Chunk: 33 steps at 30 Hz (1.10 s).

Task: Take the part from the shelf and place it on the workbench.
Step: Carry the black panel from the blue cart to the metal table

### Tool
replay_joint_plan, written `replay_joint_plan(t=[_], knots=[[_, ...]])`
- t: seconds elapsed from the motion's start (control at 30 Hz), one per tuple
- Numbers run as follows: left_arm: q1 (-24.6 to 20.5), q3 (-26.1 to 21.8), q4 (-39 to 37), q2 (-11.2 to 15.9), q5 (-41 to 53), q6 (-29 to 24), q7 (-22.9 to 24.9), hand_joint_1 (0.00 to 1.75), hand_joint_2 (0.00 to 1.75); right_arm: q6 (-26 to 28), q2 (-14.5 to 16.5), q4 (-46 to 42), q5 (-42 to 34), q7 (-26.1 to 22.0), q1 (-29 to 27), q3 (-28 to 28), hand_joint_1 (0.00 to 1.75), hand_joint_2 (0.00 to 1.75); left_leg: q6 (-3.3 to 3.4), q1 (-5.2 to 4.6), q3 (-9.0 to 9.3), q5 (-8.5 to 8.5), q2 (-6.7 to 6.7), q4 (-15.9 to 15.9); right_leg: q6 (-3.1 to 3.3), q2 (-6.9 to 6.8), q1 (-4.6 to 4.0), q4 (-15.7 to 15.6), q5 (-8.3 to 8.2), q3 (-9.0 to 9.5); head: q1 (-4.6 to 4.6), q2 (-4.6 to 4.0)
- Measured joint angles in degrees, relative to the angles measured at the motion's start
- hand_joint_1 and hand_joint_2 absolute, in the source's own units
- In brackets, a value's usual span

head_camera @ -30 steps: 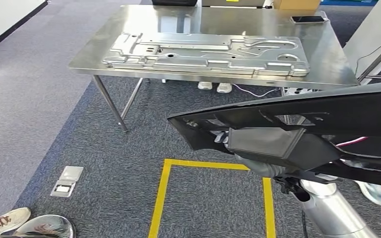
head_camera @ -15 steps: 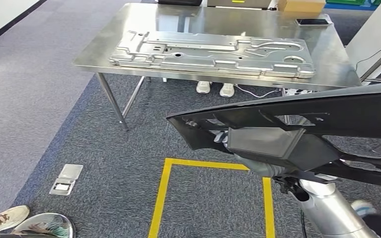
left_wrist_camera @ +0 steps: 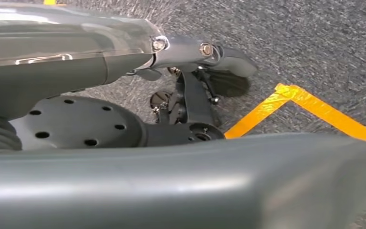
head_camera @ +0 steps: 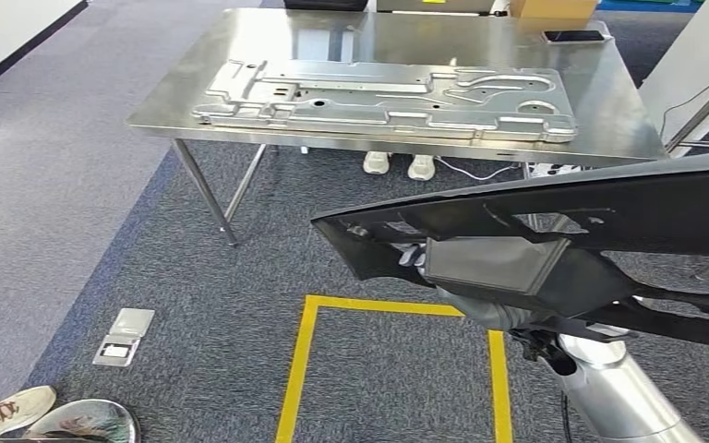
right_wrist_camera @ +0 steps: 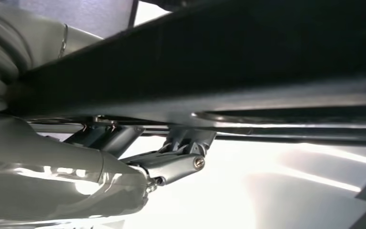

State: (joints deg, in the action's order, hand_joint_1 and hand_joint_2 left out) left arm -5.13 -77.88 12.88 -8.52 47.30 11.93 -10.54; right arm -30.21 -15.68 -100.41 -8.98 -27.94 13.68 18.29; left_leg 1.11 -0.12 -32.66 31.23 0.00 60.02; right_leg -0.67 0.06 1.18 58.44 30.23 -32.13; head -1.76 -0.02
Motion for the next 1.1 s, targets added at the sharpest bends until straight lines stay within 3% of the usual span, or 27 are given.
replay_joint_plan(t=[0.1, 0.13, 0.17, 0.2, 0.27, 0.33, 0.43, 0.5, 0.53, 0.6, 0.63, 0.67, 0.7, 0.73, 0.8, 0.83, 0.87, 1.0, 1.03, 1.1], knots=[[0.0, 0.0, 0.0, 0.0, 0.0, 0.0, 0.0, 0.0, 1.75, 0.0, 0.0, 0.0, 0.0, 0.0, 0.0, 0.0, 1.75, 1.75, -0.78, 0.33, -4.33, 5.23, 0.0, 10.0, 0.52, -0.24, 0.1, 0.0, -0.02, -0.04, -0.01, 0.0], [0.1, 0.0, 0.0, 0.0, 0.0, 0.0, 0.0, 0.0, 1.75, 0.0, 0.0, 0.0, 0.0, 0.0, 0.0, 0.0, 1.75, 1.75, -0.88, 0.4, -5.85, 6.29, 0.0, 13.2, 0.55, -0.27, 0.08, 0.0, 0.0, -0.04, -0.01, -0.01], [0.1, 0.0, 0.0, 0.0, 0.0, 0.0, 0.0, 0.0, 1.75, 0.0, 0.0, 0.0, 0.0, 0.0, 0.0, 0.1, 1.75, 1.75, -0.9, 0.42, -6.59, 6.26, 0.0, 14.7, 0.57, -0.27, 0.06, 0.0, 0.02, -0.02, -0.01, -0.01], [0.2, 0.0, 0.0, 0.0, 0.0, 0.0, 0.0, 0.0, 1.75, 0.0, 0.0, 0.0, 0.0, 0.0, 0.0, 0.1, 1.75, 1.75, -0.82, 0.43, -6.28, 5.09, 0.0, 13.8, 0.58, -0.23, 0.03, 0.0, 0.06, 0.05, -0.01, -0.01], [0.2, 0.0, 0.0, 0.0, 0.0, 0.0, 0.0, 0.0, 1.75, 0.0, 0.0, 0.0, 0.0, 0.0, 0.0, 0.1, 1.75, 1.75, -0.27, 0.33, -3.13, 0.85, -0.03, 6.5, 0.51, -0.13, -0.01, 0.0, 0.17, 0.27, -0.01, -0.01], [0.1, 0.0, 0.0, 0.0, 0.0, 0.0, 0.0, 0.0, 1.75, 0.0, 0.0, 0.0, 0.0, 0.0, 0.0, 0.1, 1.75, 1.75, 0.39, 0.02, -0.46, -1.63, -0.12, 0.3, 0.22, -0.05, -0.11, 0.1, 0.26, 0.21, -0.01, -0.01], [0.1, 0.0, 0.0, 0.1, 0.0, 0.0, 0.0, 0.0, 1.75, 0.0, 0.0, 0.0, 0.0, 0.0, 0.1, 0.1, 1.75, 1.75, 0.89, -0.2, 0.03, -1.62, -0.16, -1.4, -0.69, -0.01, -0.14, -0.1, 0.16, -0.06, 0.01, 0.0], [0.1, 0.0, 0.0, 0.1, 0.0, 0.0, 0.0, 0.0, 1.75, 0.0, 0.0, 0.0, 0.0, 0.0, 0.2, 0.0, 1.75, 1.75, 1.29, 0.06, 0.24, -1.9, -0.07, -2.0, -1.23, 0.0, -0.16, 0.9, 1.18, -0.36, 0.02, 0.0], [0.1, 0.0, 0.0, 0.0, 0.0, 0.0, 0.0, 0.0, 1.75, 0.0, 0.0, 0.0, 0.0, 0.0, 0.2, 0.0, 1.75, 1.75, 1.49, 0.2, 0.37, -2.05, 0.0, -2.3, -1.4, 0.0, -0.17, 2.9, 2.59, -1.16, 0.02, 0.0], [0.0, 0.0, 0.0, 0.0, 0.0, 0.0, 0.0, 0.0, 1.75, 0.0, 0.0, 0.0, 0.0, 0.0, 0.2, 0.0, 1.75, 1.75, 1.7, 0.22, 0.42, -2.11, 0.11, -2.4, -1.56, 0.0, -0.13, 10.2, 6.41, -4.37, 0.03, 0.0], [0.1, 0.0, 0.0, 0.0, 0.0, 0.0, 0.0, 0.0, 1.75, 0.0, 0.0, 0.0, 0.0, 0.0, 0.1, 0.0, 1.75, 1.75, 1.72, 0.19, 0.43, -2.1, 0.14, -2.4, -1.66, -0.01, -0.12, 13.8, 7.75, -6.04, 0.03, 0.0], [0.1, 0.0, 0.0, 0.0, 0.0, 0.0, 0.0, 0.0, 1.75, 0.0, 0.0, 0.0, 0.0, 0.0, 0.0, 0.0, 1.75, 1.75, 1.72, 0.16, 0.46, -2.08, 0.16, -2.3, -1.73, -0.01, -0.12, 15.9, 8.07, -7.06, 0.03, -0.01], [0.1, 0.0, 0.0, 0.0, 0.0, 0.0, 0.0, 0.0, 1.75, 0.0, 0.0, 0.1, 0.0, 0.0, -0.1, 0.0, 1.75, 1.75, 1.72, 0.15, 0.52, -2.06, 0.16, -2.3, -1.78, -0.02, -0.11, 15.7, 7.18, -6.99, 0.03, -0.01], [0.1, 0.0, 0.0, 0.0, 0.0, 0.0, 0.0, 0.0, 1.75, 0.0, 0.0, 0.1, 0.0, 0.0, -0.1, 0.0, 1.75, 1.75, 1.69, 0.15, 0.63, -2.0, 0.14, -2.3, -1.79, -0.04, -0.08, 13.1, 5.26, -5.81, 0.03, -0.01], [0.1, 0.0, 0.0, 0.0, 0.0, 0.0, 0.0, 0.0, 1.75, 0.0, 0.0, 0.1, 0.0, 0.0, 0.0, 0.0, 1.75, 1.75, 1.41, 0.03, 0.79, -1.74, 0.08, -2.1, -1.68, -0.09, -0.08, 4.9, 1.2, -2.07, 0.03, -0.01], [0.0, 0.0, 0.0, 0.0, 0.0, 0.0, 0.0, 0.0, 1.75, 0.0, 0.0, 0.0, 0.0, 0.0, 0.0, 0.0, 1.75, 1.75, 1.2, -0.07, 0.74, -1.62, 0.04, -1.9, -1.51, -0.06, -0.11, 1.9, 0.15, -0.74, 0.03, -0.01], [0.0, 0.0, 0.0, 0.0, 0.0, 0.0, 0.0, 0.0, 1.75, 0.0, 0.0, 0.0, 0.0, 0.0, 0.0, 0.0, 1.75, 1.75, 1.01, -0.18, 0.65, -1.53, 0.01, -1.8, -1.33, -0.01, -0.16, 0.3, -0.14, -0.1, 0.03, -0.01], [0.0, 0.0, 0.0, 0.0, 0.0, 0.0, 0.0, 0.0, 1.75, 0.0, 0.0, 0.0, 0.0, 0.0, 0.0, 0.0, 1.75, 1.75, 0.23, -0.1, 0.25, -0.5, -0.03, -0.5, -0.19, 0.05, -0.06, 0.0, -0.04, -0.04, 0.01, -0.01], [0.0, 0.0, 0.0, 0.0, 0.0, 0.0, 0.0, 0.0, 1.75, 0.0, 0.0, 0.0, 0.0, 0.0, 0.0, 0.0, 1.75, 1.75, -0.09, -0.02, -0.46, 0.81, -0.03, 1.4, 0.14, -0.04, 0.06, -0.1, -0.09, -0.01, 0.01, -0.01], [0.0, 0.0, 0.0, 0.0, 0.0, 0.0, 0.0, 0.0, 1.75, 0.0, 0.0, 0.0, 0.0, 0.0, 0.0, 0.0, 1.75, 1.75, -0.62, 0.18, -3.41, 4.65, -0.03, 8.5, 0.51, -0.2, 0.11, -0.1, -0.07, -0.04, 0.01, -0.01]])
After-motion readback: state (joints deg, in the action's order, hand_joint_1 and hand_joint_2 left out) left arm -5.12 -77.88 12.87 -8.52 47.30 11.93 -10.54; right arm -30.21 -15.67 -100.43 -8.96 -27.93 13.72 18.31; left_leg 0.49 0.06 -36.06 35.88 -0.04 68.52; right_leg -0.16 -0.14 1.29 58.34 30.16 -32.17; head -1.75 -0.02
